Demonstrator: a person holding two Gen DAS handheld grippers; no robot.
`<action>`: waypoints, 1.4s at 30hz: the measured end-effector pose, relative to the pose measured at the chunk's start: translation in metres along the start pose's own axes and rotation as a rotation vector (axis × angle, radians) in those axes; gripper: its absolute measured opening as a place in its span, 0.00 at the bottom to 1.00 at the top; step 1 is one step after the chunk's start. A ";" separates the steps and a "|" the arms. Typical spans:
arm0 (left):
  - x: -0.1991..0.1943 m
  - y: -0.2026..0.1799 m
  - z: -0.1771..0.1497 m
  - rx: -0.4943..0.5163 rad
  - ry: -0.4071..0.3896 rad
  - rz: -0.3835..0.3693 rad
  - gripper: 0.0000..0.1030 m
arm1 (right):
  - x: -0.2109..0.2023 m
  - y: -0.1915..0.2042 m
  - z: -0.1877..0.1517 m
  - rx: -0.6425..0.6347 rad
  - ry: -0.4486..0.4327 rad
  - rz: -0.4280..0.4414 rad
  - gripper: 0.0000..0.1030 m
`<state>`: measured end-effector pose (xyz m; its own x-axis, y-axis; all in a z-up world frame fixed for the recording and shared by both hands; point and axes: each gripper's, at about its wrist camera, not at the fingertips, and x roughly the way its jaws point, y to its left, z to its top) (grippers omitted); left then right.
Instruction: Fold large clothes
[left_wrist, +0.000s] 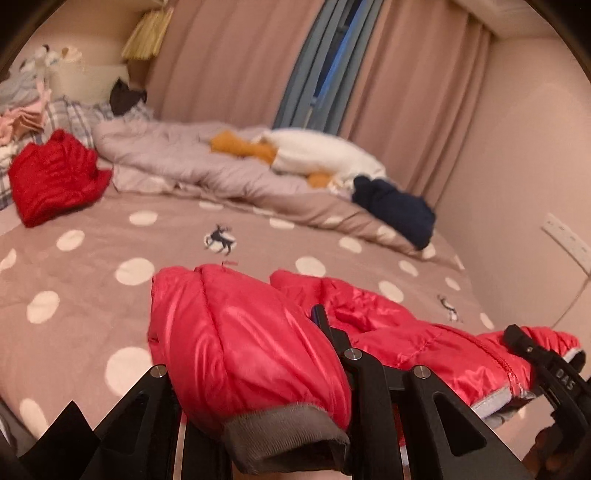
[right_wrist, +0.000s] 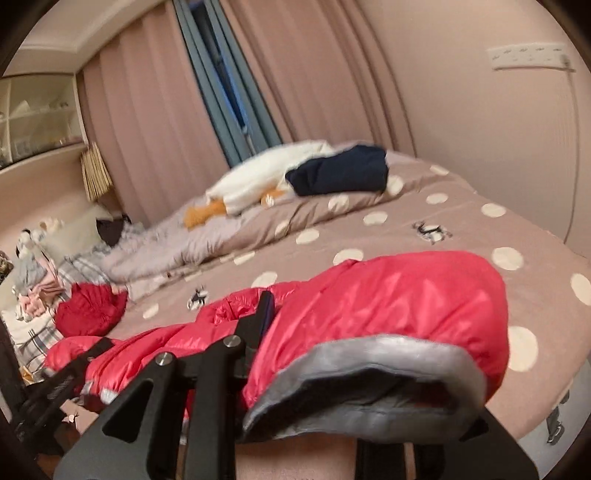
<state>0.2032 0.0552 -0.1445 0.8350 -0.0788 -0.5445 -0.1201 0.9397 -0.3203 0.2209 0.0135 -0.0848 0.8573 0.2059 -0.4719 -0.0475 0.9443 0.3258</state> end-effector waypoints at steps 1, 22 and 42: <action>0.008 -0.001 0.004 0.000 0.014 0.011 0.18 | 0.003 -0.012 0.006 0.010 0.010 0.004 0.25; 0.091 -0.004 0.016 0.033 0.079 0.069 0.23 | 0.046 -0.148 0.012 -0.096 0.217 -0.055 0.30; 0.091 -0.021 0.001 0.137 0.027 0.177 0.32 | 0.031 -0.177 -0.014 -0.131 0.202 -0.083 0.32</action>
<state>0.2822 0.0283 -0.1866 0.7924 0.0844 -0.6042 -0.1881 0.9759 -0.1105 0.2481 -0.1437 -0.1686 0.7418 0.1612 -0.6510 -0.0587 0.9826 0.1764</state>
